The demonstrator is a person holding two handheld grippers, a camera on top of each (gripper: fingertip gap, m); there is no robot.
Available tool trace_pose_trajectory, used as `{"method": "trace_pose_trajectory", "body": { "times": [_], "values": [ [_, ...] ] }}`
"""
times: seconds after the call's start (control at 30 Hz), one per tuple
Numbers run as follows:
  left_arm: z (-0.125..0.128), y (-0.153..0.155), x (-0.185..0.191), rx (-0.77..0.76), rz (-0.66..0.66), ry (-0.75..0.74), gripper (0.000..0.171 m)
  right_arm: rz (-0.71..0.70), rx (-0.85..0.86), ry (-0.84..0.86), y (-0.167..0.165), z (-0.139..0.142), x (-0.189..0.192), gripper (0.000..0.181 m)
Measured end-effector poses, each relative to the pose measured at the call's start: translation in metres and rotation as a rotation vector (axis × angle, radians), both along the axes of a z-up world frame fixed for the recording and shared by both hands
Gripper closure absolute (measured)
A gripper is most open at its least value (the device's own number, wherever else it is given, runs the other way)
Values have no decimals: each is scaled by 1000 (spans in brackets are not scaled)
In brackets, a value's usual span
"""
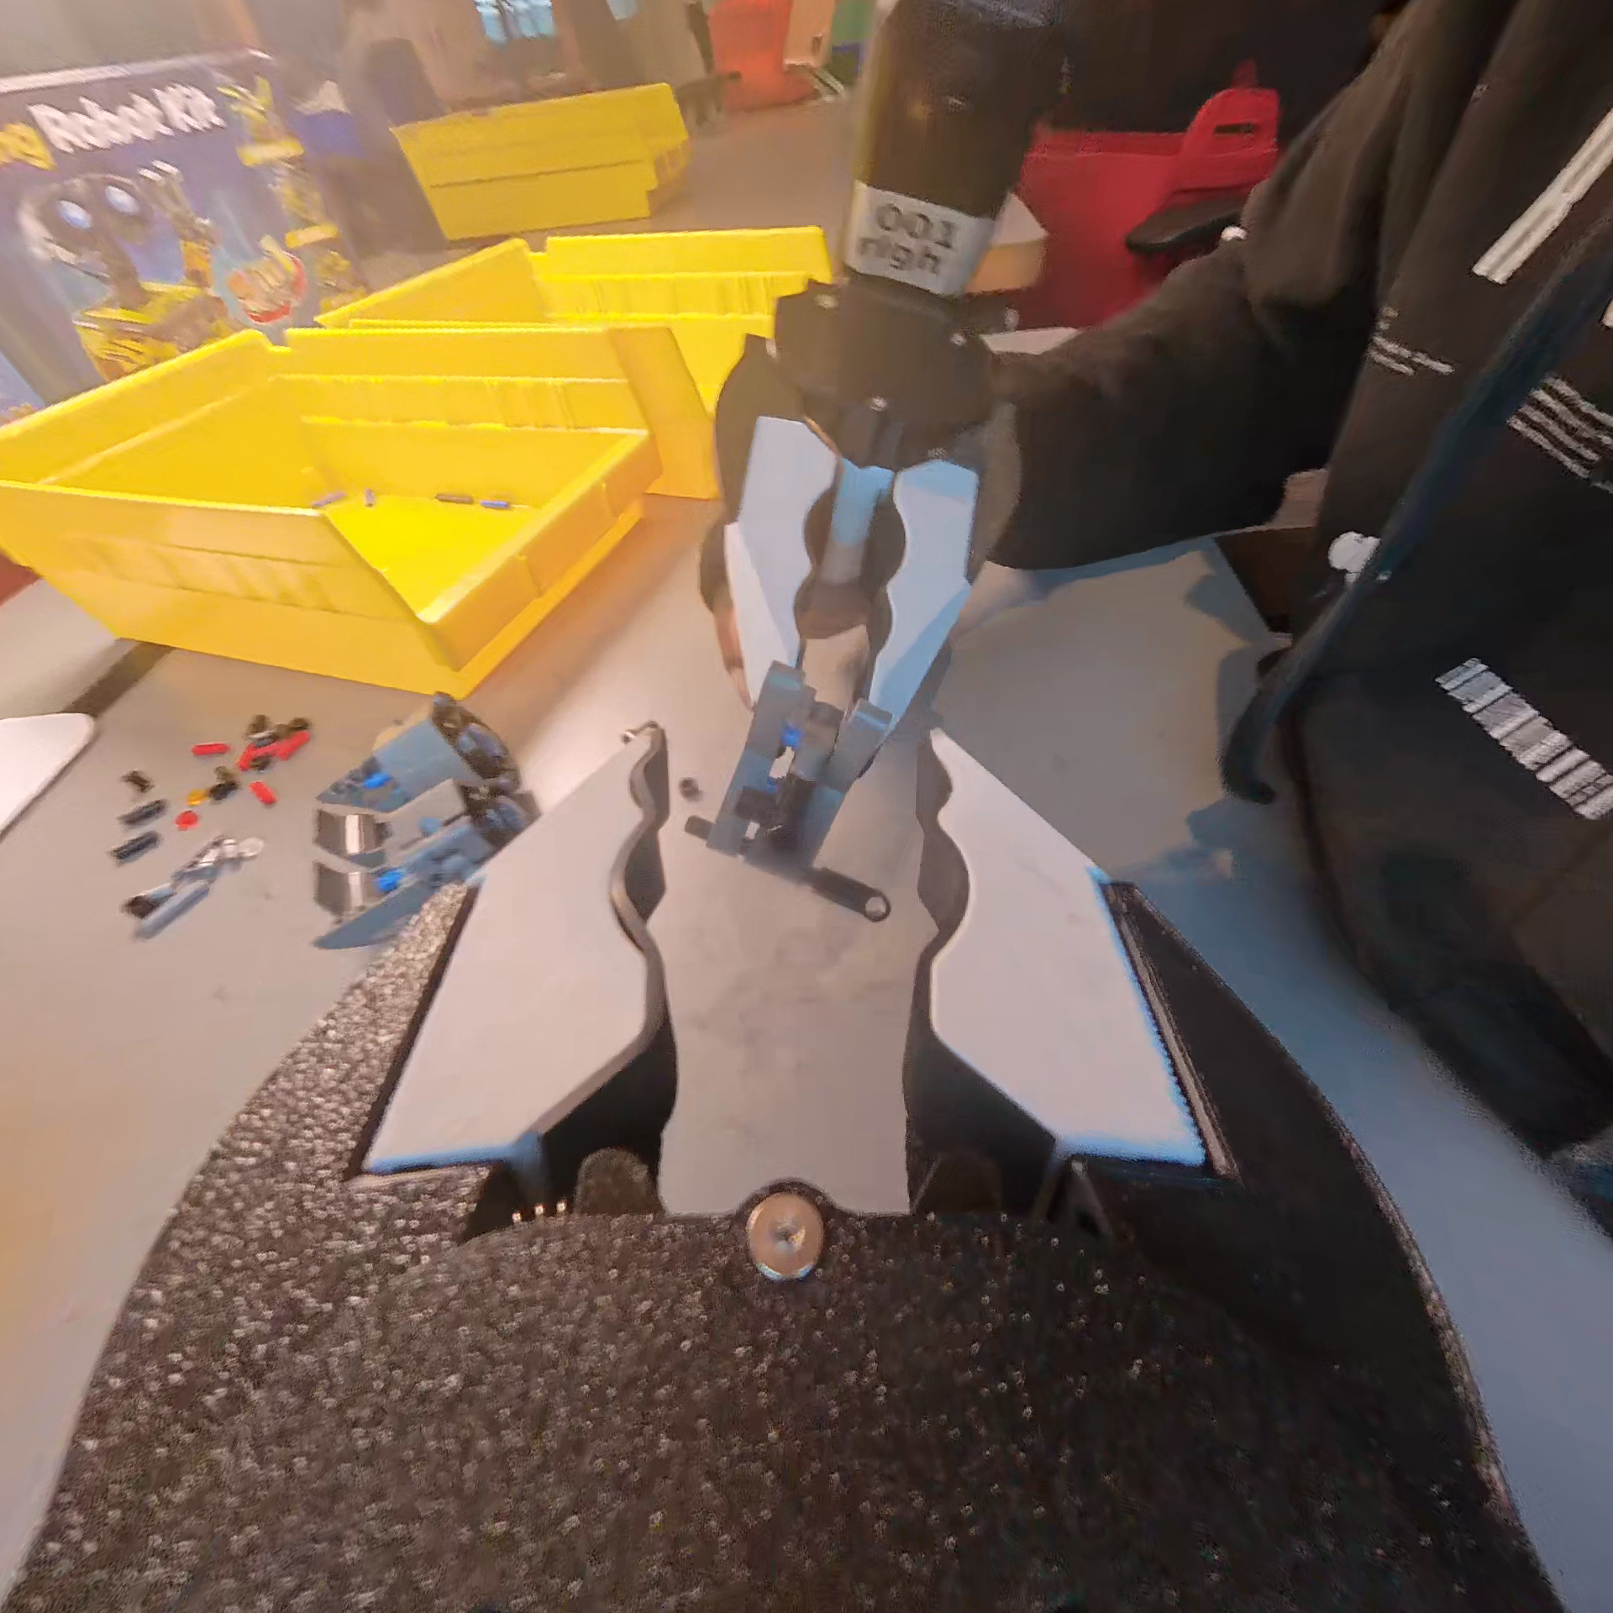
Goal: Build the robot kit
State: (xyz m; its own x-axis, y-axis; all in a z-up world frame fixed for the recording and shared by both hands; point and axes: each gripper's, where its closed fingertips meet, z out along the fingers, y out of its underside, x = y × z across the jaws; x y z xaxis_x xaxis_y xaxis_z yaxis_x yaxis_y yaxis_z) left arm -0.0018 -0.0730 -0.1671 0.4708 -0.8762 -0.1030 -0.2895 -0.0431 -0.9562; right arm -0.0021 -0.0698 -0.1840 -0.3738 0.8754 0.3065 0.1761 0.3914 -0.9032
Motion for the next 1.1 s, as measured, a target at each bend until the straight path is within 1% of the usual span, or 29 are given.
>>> {"method": "trace_pose_trajectory", "body": {
  "times": [0.13,0.27,0.47,0.73,0.87,0.93,0.97,1.0,1.03,1.07,1.1],
  "values": [
    [-11,-15,16,-14,-97,37,127,126,-105,-45,-18,1,9,166],
    [-8,-23,24,-10,-145,23,142,191,-172,-91,-28,-2,14,167],
    [-8,-30,30,-42,-185,7,143,263,-241,-134,-38,-4,21,167],
    [15,-28,27,1,-166,-94,143,284,-405,-56,-37,22,20,168],
    [24,-24,24,22,-136,-132,144,272,-458,-19,-33,31,17,170],
    [27,-22,22,28,-126,-149,143,255,-454,3,-30,34,16,171],
    [31,-22,19,35,-126,-170,143,249,-451,8,-28,34,16,177],
    [37,-23,14,34,-131,-201,143,229,-459,29,-22,36,17,181],
    [42,-22,8,33,-121,-224,143,208,-498,42,-13,40,19,181],
    [43,-19,7,42,-106,-221,143,183,-478,62,-8,46,18,181],
    [40,-18,10,55,-102,-199,143,156,-408,97,-10,52,15,181]
  ]
}}
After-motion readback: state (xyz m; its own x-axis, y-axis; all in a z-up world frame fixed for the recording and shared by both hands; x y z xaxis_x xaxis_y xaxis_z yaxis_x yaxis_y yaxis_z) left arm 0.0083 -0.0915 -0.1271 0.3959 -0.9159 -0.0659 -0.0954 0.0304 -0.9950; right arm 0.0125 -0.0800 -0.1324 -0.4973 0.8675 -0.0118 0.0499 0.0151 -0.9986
